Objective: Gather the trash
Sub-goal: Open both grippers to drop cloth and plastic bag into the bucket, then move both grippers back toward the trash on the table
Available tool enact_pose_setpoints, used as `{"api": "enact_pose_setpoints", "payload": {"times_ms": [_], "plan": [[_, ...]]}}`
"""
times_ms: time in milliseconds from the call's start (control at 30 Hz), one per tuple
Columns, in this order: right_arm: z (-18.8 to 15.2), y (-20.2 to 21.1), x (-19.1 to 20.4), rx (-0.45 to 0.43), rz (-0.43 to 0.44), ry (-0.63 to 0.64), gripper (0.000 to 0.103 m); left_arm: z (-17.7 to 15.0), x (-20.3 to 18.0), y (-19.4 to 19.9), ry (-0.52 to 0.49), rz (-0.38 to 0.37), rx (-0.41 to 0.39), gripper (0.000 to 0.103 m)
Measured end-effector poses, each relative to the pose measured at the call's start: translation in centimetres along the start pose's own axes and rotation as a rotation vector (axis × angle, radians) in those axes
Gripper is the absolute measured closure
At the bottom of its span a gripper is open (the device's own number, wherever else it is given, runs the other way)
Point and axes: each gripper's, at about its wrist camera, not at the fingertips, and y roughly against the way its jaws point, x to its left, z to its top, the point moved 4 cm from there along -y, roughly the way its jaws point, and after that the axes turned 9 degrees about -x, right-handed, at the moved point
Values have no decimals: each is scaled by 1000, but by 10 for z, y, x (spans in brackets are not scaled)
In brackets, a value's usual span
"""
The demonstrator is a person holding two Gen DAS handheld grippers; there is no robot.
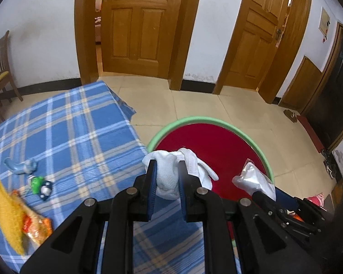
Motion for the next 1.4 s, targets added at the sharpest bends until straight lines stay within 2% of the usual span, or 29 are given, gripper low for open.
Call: {"api": "enact_pose_setpoints", "payload": {"times_ms": [133,233,300,367,567,767,867,1067,1400], "plan": [[3,-1,-5,0,3,-5,54,0,-7,-8,-12,7,7,87],[3,0,-9,2,5,-8,51,0,-10,-10,-13,0,12,81],[1,2,-9,-1,12,-10,47,0,-12,-10,-17,-5,12,70],[0,4,-10,-8,14,-14,46,0,-13,-8,-25,-1,2,67],[-1,7,-7,-10,22,-26,46,1,-10,2,-36,16,-16,61],[-1,16,0,-24,39,-24,46,1,1,16,-18,29,-30,60],[-1,23,6,-28,55,-35,46,0,9,26,0,38,-34,53],[-1,38,32,-55,93,-12,45,-3,30,54,7,81,-66,53],[-11,51,79,-59,153,32,45,-13,91,98,72,192,-91,52]]}}
